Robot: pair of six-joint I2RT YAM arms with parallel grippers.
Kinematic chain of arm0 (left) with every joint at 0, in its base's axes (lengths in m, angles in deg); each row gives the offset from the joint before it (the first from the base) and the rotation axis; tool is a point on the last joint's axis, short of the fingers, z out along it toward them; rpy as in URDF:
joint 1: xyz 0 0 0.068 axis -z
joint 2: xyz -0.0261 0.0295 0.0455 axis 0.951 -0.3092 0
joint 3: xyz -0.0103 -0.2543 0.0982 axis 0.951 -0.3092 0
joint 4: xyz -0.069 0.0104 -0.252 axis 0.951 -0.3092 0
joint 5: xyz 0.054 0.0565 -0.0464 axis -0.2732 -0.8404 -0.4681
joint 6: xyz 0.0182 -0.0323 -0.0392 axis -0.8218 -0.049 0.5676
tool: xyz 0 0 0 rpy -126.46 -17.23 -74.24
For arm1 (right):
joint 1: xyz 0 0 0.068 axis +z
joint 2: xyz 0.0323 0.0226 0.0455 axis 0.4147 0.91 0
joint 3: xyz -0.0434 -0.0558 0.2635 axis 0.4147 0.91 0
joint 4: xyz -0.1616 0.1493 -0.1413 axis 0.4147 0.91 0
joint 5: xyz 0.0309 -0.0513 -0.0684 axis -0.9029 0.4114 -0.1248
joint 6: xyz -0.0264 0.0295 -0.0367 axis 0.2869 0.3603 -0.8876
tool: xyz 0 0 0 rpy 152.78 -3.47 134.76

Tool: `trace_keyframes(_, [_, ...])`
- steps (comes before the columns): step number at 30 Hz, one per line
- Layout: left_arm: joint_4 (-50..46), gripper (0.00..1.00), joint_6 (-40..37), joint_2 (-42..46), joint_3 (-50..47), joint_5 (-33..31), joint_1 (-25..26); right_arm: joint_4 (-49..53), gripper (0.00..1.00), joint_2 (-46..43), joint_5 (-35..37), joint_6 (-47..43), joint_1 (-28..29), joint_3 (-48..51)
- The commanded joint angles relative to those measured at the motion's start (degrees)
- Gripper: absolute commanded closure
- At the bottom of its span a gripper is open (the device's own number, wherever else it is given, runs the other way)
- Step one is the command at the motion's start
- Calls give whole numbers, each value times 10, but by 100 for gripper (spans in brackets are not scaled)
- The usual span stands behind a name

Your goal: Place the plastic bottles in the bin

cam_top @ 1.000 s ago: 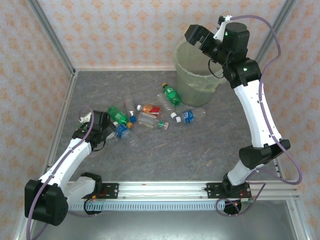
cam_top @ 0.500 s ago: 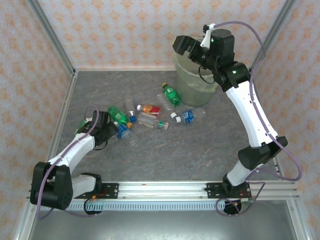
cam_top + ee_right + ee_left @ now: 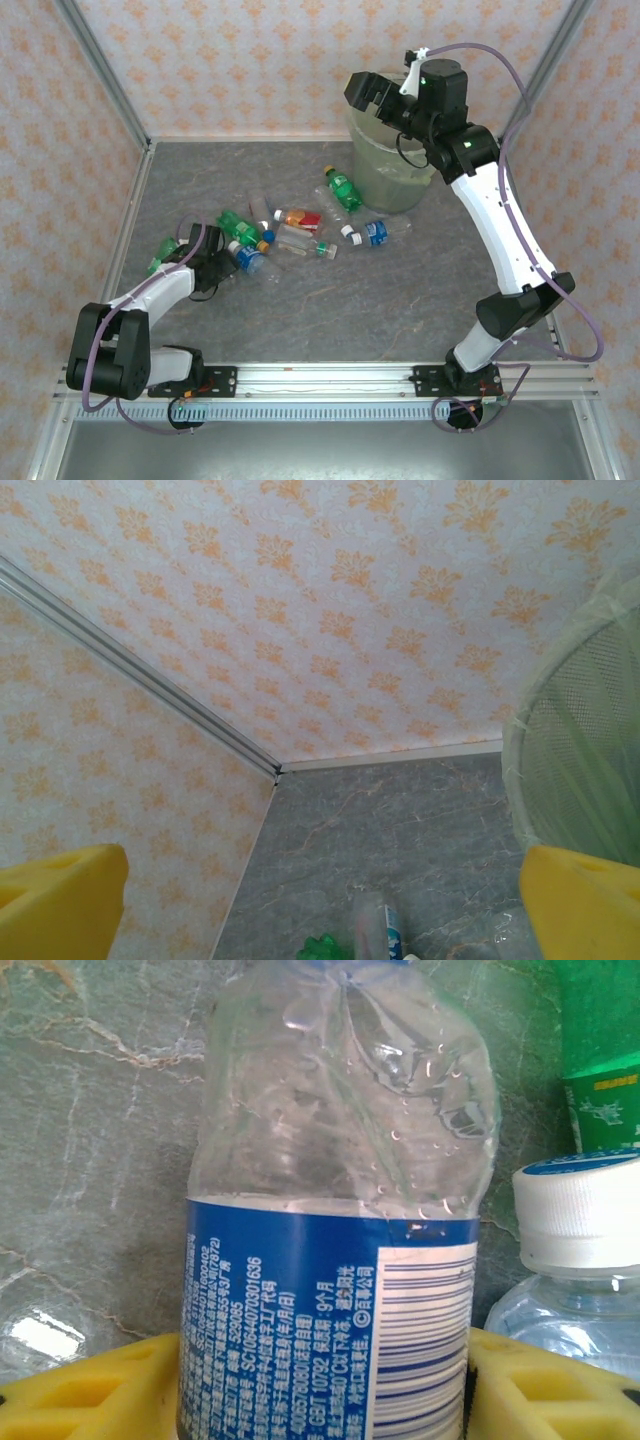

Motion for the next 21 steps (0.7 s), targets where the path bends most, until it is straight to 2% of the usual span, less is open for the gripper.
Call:
trace_keyframes(1, [-10,43,-19,-7,0,-10,-6,-7,0,-6,8,-9,4,1])
trace_keyframes(5, [-29,51,-29,16,8,-14,-5,-12,0,-11,4,-6,6,14])
trace_keyframes(16, [-88,54,-51,134,73,7,3,-28,0,-9,-31,3,10,16])
trace_keyframes(21, [-66,53,-82,172,118,37,28,-112,0,-37,-90,13,13,65])
